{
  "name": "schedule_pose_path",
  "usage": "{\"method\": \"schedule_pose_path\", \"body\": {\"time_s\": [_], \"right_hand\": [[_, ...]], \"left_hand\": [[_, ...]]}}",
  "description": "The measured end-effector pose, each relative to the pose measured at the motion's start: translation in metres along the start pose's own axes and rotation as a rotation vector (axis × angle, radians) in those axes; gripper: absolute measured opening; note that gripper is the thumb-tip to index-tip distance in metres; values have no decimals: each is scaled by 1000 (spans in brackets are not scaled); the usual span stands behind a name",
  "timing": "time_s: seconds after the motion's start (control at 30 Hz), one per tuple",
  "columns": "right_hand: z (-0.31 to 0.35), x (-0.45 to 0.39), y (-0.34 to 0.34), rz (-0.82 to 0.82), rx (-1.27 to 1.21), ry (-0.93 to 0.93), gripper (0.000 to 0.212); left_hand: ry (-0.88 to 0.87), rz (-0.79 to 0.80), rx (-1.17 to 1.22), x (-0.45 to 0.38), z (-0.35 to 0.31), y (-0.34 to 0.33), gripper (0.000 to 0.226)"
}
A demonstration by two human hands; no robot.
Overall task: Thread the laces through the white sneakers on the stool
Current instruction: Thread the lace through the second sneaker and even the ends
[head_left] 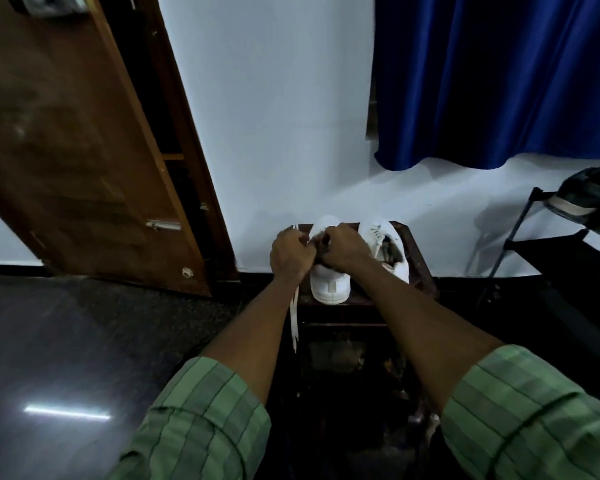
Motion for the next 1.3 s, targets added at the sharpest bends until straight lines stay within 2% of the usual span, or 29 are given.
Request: {"method": "schedule_pose_path", "body": {"time_s": [0.07, 0.17, 0.27, 0.4, 0.5, 0.6, 0.67, 0.77, 0.8, 0.87, 0.97, 1.03, 1.17, 1.3], "right_hand": [[1, 0, -1, -23, 85, -11, 28], [-6, -3, 6, -86, 195, -61, 23], [-12, -5, 7, -102, 247, -96, 24], [-11, -7, 3, -35, 225, -84, 32], [-4, -1, -2, -2, 189, -66, 44], [7, 5, 2, -137, 240, 8, 41], [20, 11, 8, -225, 258, 136, 52], [34, 8, 0, -80, 116, 292, 74], [35, 6, -5, -15, 21, 288, 74], [35, 0, -5, -6, -218, 264, 63], [27, -9, 13, -126, -418, 166, 25], [18, -10, 37, -271, -438, 71, 23], [-11, -2, 93, -656, -613, -173, 15], [-32, 9, 139, -803, -649, -262, 14]], "left_hand": [[104, 3, -30, -4, 19, 3, 41], [189, 84, -207, -2, 46, -2, 41], [154, 135, -374, 6, 58, -8, 52], [110, 39, -468, 9, 54, -6, 27], [59, 80, -570, 12, 48, -8, 30], [22, 191, -697, 16, 49, -21, 36], [31, 284, -617, 18, 44, -23, 35], [0, 464, -99, 20, 13, -17, 25], [-11, 490, 45, 20, 1, -9, 24], [-20, 481, 155, 16, -16, 10, 17], [-19, 453, 256, 8, -31, 37, 18], [-10, 417, 331, -1, -38, 52, 17], [-13, 348, 321, -11, -45, 61, 23], [-62, 379, 290, -5, -54, 49, 29]]}}
Point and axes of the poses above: each hand's wrist, its own x-axis away from the middle knuckle, its own y-axis out of the back of the hand, z = x × y, the point moved 8 cm from there along -x, towards the middle knuckle, and after that the axes turned 14 degrees about y, right-handed, at the moved point
